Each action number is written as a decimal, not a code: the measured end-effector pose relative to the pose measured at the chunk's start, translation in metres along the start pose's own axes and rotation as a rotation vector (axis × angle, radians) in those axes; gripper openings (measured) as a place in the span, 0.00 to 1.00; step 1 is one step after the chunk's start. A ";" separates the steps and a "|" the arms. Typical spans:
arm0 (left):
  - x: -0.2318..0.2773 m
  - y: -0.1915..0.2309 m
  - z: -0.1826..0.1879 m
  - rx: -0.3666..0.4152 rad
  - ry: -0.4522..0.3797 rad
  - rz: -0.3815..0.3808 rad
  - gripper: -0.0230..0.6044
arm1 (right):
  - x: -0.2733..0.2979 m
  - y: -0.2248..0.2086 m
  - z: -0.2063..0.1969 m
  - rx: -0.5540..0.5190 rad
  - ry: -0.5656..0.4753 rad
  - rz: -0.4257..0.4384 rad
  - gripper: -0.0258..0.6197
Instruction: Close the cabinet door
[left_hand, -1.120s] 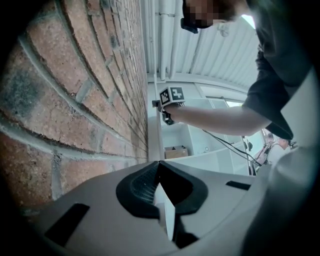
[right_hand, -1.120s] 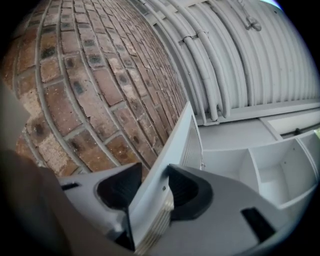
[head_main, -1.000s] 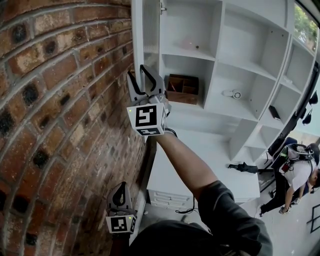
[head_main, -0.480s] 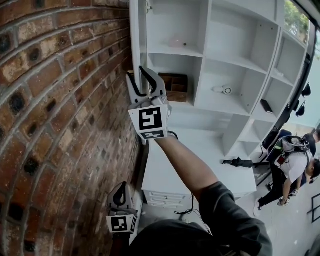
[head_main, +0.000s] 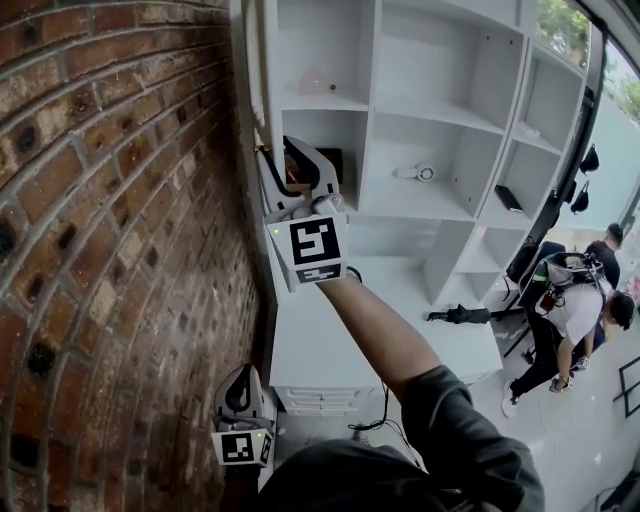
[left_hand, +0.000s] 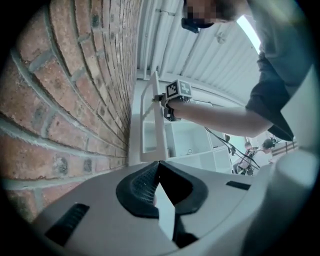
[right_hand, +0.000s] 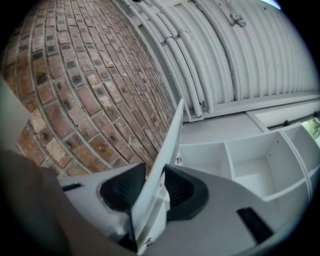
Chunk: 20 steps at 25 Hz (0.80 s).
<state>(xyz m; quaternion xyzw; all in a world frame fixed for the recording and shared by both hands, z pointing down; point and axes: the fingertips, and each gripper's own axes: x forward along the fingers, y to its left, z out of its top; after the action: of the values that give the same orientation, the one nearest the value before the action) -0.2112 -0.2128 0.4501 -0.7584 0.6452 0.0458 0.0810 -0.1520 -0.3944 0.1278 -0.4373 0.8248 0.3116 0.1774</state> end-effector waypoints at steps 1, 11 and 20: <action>0.003 -0.003 -0.001 -0.001 0.000 -0.010 0.04 | -0.002 -0.006 -0.001 0.002 0.002 -0.006 0.23; 0.025 -0.023 -0.006 -0.009 0.004 -0.066 0.04 | -0.016 -0.063 -0.017 0.029 0.028 -0.083 0.21; 0.043 -0.039 -0.011 -0.010 0.021 -0.102 0.04 | -0.019 -0.133 -0.048 0.138 0.087 -0.170 0.19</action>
<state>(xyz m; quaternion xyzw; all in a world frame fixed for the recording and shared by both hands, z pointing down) -0.1661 -0.2506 0.4559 -0.7912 0.6061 0.0368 0.0726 -0.0312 -0.4713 0.1267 -0.5053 0.8112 0.2187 0.1968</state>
